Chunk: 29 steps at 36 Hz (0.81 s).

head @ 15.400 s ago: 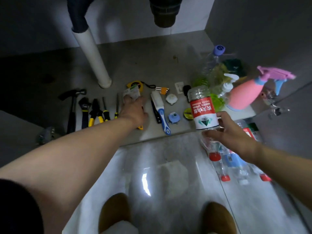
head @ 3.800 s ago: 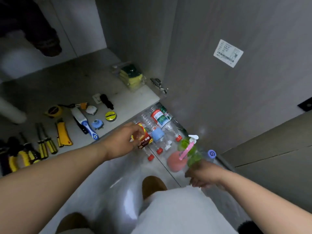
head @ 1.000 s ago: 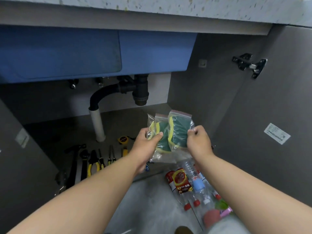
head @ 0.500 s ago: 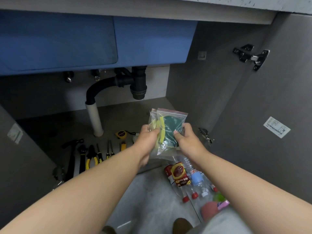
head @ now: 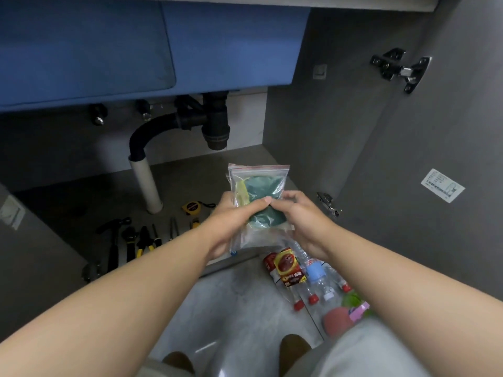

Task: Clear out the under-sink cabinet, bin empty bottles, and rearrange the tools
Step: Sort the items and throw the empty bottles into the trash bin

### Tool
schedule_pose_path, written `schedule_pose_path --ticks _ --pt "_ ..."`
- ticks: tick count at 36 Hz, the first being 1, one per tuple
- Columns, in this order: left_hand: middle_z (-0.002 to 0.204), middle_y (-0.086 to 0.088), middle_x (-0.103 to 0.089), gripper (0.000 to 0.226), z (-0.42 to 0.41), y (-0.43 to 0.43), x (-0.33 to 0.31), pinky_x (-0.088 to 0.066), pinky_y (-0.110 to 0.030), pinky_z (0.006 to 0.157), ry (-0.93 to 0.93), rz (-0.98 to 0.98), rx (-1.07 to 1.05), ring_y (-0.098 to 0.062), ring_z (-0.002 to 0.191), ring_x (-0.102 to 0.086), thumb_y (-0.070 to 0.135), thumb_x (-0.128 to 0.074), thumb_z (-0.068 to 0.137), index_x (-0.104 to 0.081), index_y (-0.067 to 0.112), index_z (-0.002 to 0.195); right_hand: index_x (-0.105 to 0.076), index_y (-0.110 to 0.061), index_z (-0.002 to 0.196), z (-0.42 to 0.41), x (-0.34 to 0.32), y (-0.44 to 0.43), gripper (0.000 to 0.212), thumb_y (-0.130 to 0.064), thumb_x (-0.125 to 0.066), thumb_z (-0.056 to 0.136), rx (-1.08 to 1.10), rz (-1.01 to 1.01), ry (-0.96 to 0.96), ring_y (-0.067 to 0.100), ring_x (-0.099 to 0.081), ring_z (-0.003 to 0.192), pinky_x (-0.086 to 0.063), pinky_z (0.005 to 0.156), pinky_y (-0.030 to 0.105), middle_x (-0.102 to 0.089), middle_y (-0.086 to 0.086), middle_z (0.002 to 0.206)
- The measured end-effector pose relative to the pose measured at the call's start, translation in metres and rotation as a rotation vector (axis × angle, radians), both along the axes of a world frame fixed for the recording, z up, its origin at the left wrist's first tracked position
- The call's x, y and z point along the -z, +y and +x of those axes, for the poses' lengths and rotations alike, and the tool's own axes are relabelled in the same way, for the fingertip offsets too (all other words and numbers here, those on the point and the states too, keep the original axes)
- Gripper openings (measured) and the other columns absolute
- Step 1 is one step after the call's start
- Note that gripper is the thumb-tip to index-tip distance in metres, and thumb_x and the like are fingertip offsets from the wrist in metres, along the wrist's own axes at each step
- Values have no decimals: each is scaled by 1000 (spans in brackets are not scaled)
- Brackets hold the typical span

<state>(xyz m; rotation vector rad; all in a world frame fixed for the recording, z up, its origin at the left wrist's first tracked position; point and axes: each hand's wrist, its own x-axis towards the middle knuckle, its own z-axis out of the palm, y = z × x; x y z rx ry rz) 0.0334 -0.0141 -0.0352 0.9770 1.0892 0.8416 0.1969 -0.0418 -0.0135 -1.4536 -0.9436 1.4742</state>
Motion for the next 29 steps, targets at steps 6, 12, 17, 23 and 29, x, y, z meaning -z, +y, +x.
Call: schedule_pose_path --ticks 6,12,17,23,29 --pt "117 -15 -74 57 6 -6 16 -61 -46 83 -145 -138 79 -34 106 -73 29 -80 85 -57 14 135 -64 -17 130 14 16 -1 41 -41 -54 98 -218 -208 195 34 -64 120 -46 108 52 -70 11 125" --pt "117 -13 -75 40 18 -16 69 -60 -40 92 -73 -288 141 -29 109 -72 25 -72 92 -64 13 130 -67 -17 114 24 27 2 22 -27 -55 98 -287 -385 -249 17 -71 83 -56 76 38 -75 -2 95" --pt "103 -12 -78 43 27 -41 154 -62 -32 68 145 -493 115 -26 93 -77 25 -76 86 -65 10 125 -58 -16 129 39 33 6 37 -31 -61 95 -278 -384 -530 23 -53 122 -44 94 43 -56 2 131" --pt "111 -21 -71 75 46 -34 239 -57 -31 50 227 -691 -163 -31 85 -73 29 -84 76 -47 7 137 -60 -25 127 44 34 1 39 -39 -64 91 -377 -393 -519 20 -54 122 -45 104 50 -57 0 135" --pt "128 -18 -63 75 60 -7 281 -56 -50 98 294 -566 -233 -34 112 -66 29 -83 76 -47 11 139 -60 -29 129 44 30 -2 41 -43 -65 91 -445 -424 -530 22 -50 129 -45 105 49 -54 -4 140"
